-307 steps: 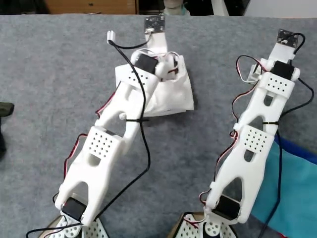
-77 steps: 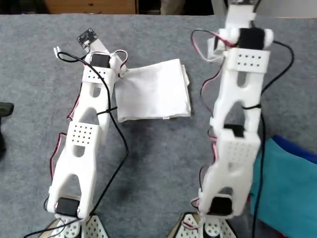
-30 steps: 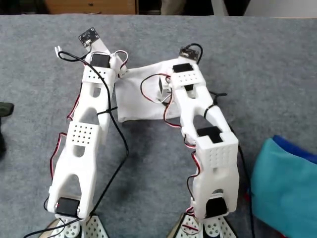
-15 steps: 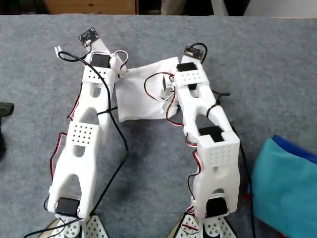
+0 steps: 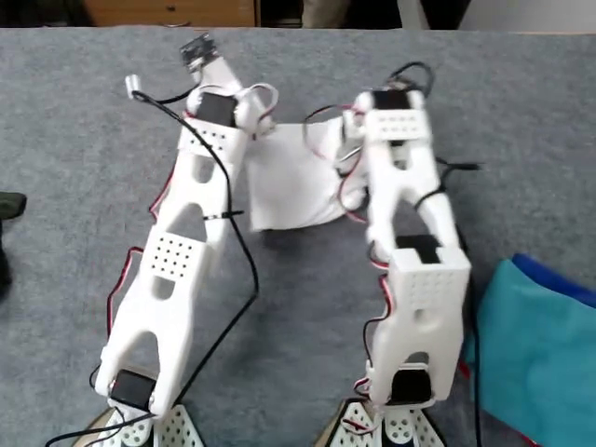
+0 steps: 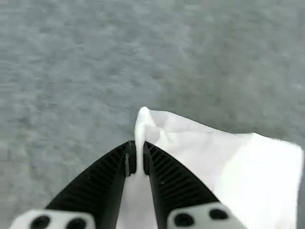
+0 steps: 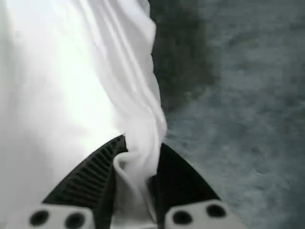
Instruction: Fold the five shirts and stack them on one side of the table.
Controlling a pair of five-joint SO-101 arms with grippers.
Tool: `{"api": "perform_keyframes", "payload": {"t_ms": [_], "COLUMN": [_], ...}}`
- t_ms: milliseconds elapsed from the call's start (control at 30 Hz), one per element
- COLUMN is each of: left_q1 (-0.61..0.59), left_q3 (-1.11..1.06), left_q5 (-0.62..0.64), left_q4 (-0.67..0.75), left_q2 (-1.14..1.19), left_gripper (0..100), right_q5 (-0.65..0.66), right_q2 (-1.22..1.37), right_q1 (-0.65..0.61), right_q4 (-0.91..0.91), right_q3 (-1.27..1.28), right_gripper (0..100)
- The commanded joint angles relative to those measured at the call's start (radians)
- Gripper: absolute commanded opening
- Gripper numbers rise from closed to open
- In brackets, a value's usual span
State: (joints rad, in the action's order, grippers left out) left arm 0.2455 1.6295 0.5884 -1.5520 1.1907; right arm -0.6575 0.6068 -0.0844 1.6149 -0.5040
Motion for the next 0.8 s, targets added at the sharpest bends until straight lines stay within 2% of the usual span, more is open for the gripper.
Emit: {"api": "perform_keyframes", "payload": {"t_ms": [0,167,367,633,767], "left_q1": [0.060,0.169,0.351,0.606,0.718], "left_q3": [0.040,0.044,0.044,0.044,0.044], "left_q5": [0.009,0.008,0.005,0.003,0.003], "left_q4": [-0.008,-0.018,-0.028,-0.028,-0.029], "left_q2": [-0.145,-0.231,-0.317,-0.377,-0.383], "left_gripper": [2,2,2,2,2], "right_q5": [0.078,0.123,0.253,0.463,0.585], "right_q2": [-0.131,-0.297,-0.624,-1.050,-1.176], "right_q1": [0.070,0.225,0.490,0.928,1.182], "right_q4": [0.153,0.172,0.170,0.166,0.095], "right_q3": [-0.107,-0.030,0.203,0.533,0.648], "right_gripper": [0.5,0.5,0.5,0.5,0.5]}}
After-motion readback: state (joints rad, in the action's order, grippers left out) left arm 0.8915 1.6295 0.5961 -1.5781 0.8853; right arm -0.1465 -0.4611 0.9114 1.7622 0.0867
